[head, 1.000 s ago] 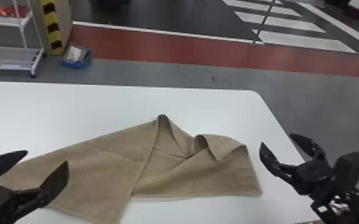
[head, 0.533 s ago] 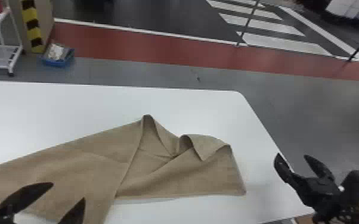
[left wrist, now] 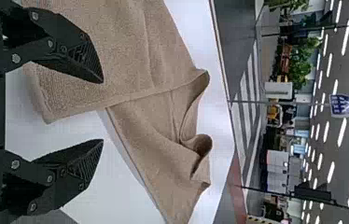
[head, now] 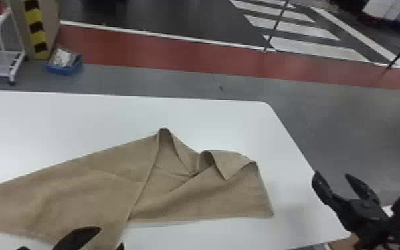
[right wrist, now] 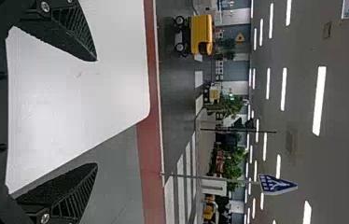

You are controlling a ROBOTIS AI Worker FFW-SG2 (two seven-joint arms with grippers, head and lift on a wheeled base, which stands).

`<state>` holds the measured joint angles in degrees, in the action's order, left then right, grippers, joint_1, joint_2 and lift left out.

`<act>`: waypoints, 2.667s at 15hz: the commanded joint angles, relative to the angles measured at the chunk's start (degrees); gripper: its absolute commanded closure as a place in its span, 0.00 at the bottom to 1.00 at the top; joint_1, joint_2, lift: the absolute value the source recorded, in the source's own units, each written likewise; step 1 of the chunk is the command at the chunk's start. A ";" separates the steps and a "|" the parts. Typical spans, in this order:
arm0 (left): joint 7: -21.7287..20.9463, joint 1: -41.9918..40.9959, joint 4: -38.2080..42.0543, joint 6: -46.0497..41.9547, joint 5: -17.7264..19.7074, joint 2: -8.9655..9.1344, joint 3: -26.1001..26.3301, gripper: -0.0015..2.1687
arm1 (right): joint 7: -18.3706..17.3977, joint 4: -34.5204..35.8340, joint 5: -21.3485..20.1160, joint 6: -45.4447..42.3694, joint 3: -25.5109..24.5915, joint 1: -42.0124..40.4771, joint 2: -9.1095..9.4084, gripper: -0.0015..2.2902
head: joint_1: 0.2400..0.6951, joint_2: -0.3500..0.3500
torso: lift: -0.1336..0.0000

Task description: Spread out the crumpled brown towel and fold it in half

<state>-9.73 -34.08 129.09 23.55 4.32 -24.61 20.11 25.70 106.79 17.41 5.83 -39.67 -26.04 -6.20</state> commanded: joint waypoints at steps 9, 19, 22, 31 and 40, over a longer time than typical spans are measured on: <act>1.12 1.30 -4.54 3.14 -3.44 0.35 1.34 0.28 | 0.40 1.41 1.31 -0.41 -0.23 -0.59 0.31 0.04 | 1.00 0.00 | 0.08; 1.21 1.21 0.91 3.14 0.60 0.08 -1.30 0.49 | 0.40 1.49 1.66 -0.41 0.39 -0.59 0.31 0.04 | 1.00 0.00 | 0.08; 1.56 3.58 3.37 3.31 3.32 0.35 -4.46 0.49 | 0.40 1.41 1.48 -0.24 0.91 -0.42 0.31 0.04 | 1.00 0.00 | 0.08; 10.61 30.39 -16.32 -1.26 9.83 6.50 -10.79 0.57 | 0.14 3.96 0.43 2.93 1.88 -0.33 0.84 0.04 | 1.00 0.00 | 0.08; 16.94 44.80 -45.59 -26.22 4.55 9.05 -5.61 0.39 | -0.39 7.12 -4.49 8.02 8.12 0.55 0.84 0.04 | 1.00 0.14 | 0.08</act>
<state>7.70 8.70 86.69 -0.90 9.66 -15.99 13.83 25.30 112.76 13.84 12.75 -32.50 -25.34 -5.36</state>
